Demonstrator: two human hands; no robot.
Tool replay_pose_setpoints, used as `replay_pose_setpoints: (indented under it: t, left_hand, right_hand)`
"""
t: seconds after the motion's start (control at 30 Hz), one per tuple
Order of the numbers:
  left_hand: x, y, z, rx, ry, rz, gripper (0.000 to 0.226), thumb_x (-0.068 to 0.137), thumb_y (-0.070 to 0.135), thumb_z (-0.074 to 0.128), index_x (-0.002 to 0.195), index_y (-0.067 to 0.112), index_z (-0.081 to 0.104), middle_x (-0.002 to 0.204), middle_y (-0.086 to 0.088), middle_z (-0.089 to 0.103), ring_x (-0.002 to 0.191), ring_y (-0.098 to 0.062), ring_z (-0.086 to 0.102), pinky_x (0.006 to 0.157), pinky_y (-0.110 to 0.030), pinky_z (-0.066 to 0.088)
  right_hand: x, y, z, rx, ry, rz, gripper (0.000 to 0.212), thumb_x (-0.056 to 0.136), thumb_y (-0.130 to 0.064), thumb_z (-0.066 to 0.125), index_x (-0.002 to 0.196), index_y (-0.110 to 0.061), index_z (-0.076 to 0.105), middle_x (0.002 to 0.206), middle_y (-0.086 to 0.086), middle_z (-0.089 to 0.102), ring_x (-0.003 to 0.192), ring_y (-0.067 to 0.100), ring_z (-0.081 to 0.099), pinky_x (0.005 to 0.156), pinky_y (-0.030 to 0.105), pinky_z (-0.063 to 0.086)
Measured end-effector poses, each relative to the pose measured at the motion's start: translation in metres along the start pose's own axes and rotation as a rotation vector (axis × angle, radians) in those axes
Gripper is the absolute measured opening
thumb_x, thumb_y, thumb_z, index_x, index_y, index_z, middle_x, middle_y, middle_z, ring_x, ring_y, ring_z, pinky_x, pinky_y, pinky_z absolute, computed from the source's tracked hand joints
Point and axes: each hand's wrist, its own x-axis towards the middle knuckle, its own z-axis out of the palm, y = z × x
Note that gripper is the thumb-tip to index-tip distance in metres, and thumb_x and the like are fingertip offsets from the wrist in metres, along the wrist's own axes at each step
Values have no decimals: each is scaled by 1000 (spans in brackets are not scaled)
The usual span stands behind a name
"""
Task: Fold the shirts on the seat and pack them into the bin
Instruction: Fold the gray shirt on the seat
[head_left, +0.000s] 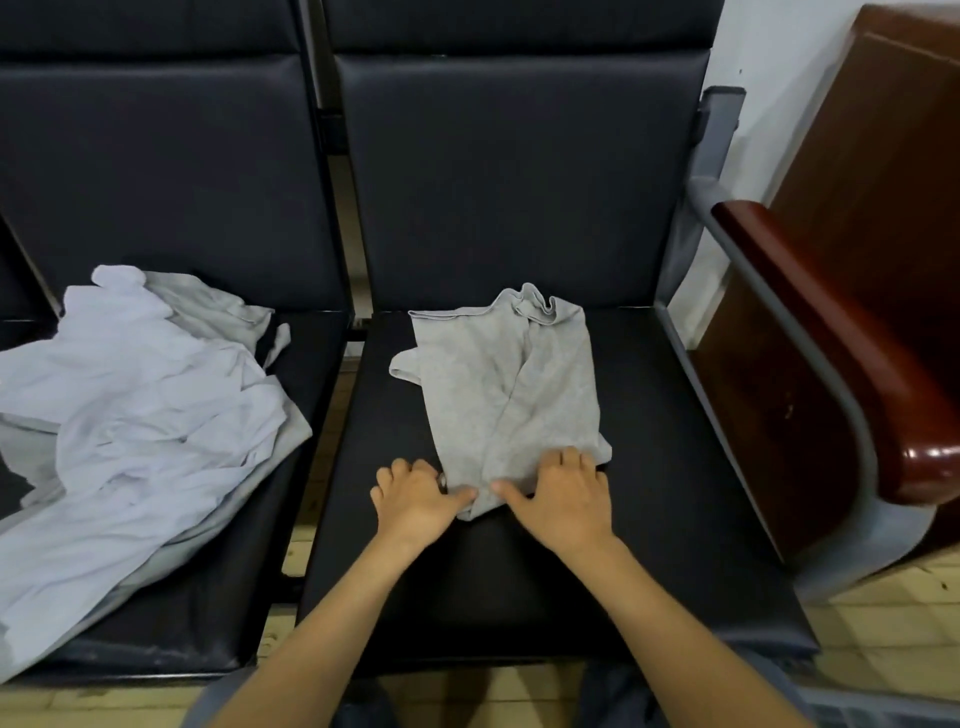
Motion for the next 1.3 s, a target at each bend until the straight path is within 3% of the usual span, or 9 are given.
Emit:
replay_pose_setpoints:
  t: [0.2, 0.3, 0.47, 0.57, 0.73, 0.87, 1.0, 1.1, 1.3]
  left_hand:
    - [-5, 2, 4, -166, 150, 218, 31, 88, 42, 60, 72, 18, 52, 80, 4, 54, 83, -18, 54, 76, -32, 39]
    - [-3, 4, -6, -497, 137, 165, 38, 89, 37, 62, 63, 16, 44, 62, 3, 51, 61, -12, 49, 58, -28, 38]
    - [9, -3, -21, -767, 20, 176, 26, 94, 36, 54, 83, 18, 69, 89, 7, 67, 89, -5, 60, 75, -16, 39]
    - [24, -10, -13, -468, 94, 290, 27, 98, 15, 46, 117, 18, 64, 131, 4, 50, 127, -11, 40, 97, -8, 26]
    - [69, -14, -12, 57, 124, 274, 60, 98, 12, 46, 150, 8, 17, 159, -10, 2, 146, -24, -5, 119, -35, 4]
    - [123, 3, -29, 112, 81, 323, 67, 95, 31, 53, 149, 10, 20, 158, -8, 13, 146, -24, 3, 118, -45, 10]
    - [146, -1, -24, 12, 140, 355, 64, 89, 42, 59, 142, 12, 38, 145, -7, 40, 136, -25, 32, 114, -48, 21]
    - [142, -8, -18, -182, 228, 438, 63, 84, 35, 67, 137, 12, 41, 128, -7, 57, 116, -27, 52, 104, -41, 37]
    - [128, -22, -15, -185, 389, 396, 39, 88, 16, 66, 123, 7, 53, 113, -10, 66, 102, -28, 62, 84, -40, 51]
  right_hand:
    - [6, -4, 11, 74, 150, -87, 31, 96, -32, 49, 115, -9, 59, 117, 7, 59, 112, 24, 54, 96, 35, 39]
    - [10, 0, -3, 389, 151, -52, 17, 97, -25, 50, 84, -16, 56, 82, -2, 59, 77, 15, 57, 66, 24, 43]
    - [21, 12, -29, 873, 19, 162, 13, 98, -26, 48, 94, -17, 56, 89, 0, 60, 77, 11, 55, 60, 18, 43]
    - [27, 23, -30, 704, -42, 175, 18, 97, -29, 49, 102, -14, 56, 98, 3, 59, 83, 15, 55, 64, 26, 43]
    - [31, 37, -27, 345, 28, 25, 38, 89, -14, 56, 125, -22, 47, 129, 4, 43, 120, 22, 33, 95, 31, 36]
    - [42, 41, -34, 329, 100, -52, 40, 89, -8, 54, 125, -25, 52, 135, -2, 41, 130, 18, 24, 107, 33, 24]
    - [48, 35, -32, 474, 273, -115, 20, 93, -15, 54, 110, -20, 63, 116, -6, 57, 120, 13, 41, 101, 32, 38]
    - [73, 16, -24, 466, 121, -213, 21, 94, -24, 56, 111, -16, 64, 112, 1, 62, 107, 16, 54, 92, 32, 47]
    - [118, -53, -10, -122, 141, -323, 48, 91, -48, 51, 124, -13, 50, 124, 8, 53, 119, 27, 44, 96, 38, 35]
